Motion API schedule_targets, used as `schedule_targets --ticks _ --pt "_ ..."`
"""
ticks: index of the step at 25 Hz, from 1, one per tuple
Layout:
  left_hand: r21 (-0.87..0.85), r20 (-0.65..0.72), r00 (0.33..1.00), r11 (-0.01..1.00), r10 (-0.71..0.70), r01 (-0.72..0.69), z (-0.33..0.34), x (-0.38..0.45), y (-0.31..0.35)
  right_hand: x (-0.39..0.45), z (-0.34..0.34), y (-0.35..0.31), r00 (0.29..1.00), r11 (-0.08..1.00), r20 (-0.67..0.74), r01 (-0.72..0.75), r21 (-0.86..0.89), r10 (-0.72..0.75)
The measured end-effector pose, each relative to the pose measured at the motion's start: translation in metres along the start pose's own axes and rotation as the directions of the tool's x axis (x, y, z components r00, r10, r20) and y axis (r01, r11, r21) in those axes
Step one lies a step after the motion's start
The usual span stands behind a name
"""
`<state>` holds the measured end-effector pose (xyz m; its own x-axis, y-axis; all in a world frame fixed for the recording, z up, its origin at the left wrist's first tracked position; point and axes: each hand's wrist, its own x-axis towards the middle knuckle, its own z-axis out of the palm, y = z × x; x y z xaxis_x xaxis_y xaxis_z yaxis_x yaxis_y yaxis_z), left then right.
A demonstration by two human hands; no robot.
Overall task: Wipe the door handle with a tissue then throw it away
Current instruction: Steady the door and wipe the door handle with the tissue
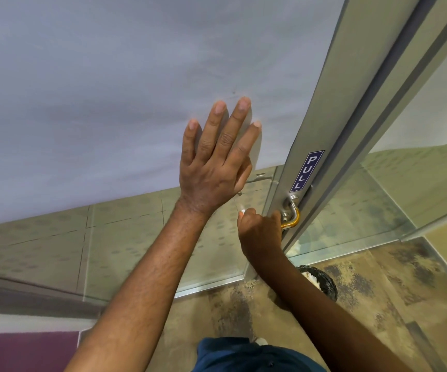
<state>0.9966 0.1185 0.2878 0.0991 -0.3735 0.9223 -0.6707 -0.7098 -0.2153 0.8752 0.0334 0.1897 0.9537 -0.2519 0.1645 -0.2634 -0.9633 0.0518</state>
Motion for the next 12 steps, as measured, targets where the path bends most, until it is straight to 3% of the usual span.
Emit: schedule_targets --ticks 3,7,12 --pt "0.004 -0.014 1.0 1.0 -0.004 0.004 0.002 -0.002 0.0 -0.009 0.006 0.003 0.996 0.99 -0.051 -0.069 0.123 0.075" --pt "0.006 -0.032 0.999 1.0 -0.004 0.004 -0.001 -0.002 0.0 -0.033 0.023 0.01 0.992 0.997 -0.112 -0.045 0.069 0.053" --pt "0.006 -0.031 1.0 1.0 0.002 -0.002 -0.001 -0.002 0.0 -0.011 0.005 -0.002 0.998 0.998 0.034 -0.061 0.002 0.061"
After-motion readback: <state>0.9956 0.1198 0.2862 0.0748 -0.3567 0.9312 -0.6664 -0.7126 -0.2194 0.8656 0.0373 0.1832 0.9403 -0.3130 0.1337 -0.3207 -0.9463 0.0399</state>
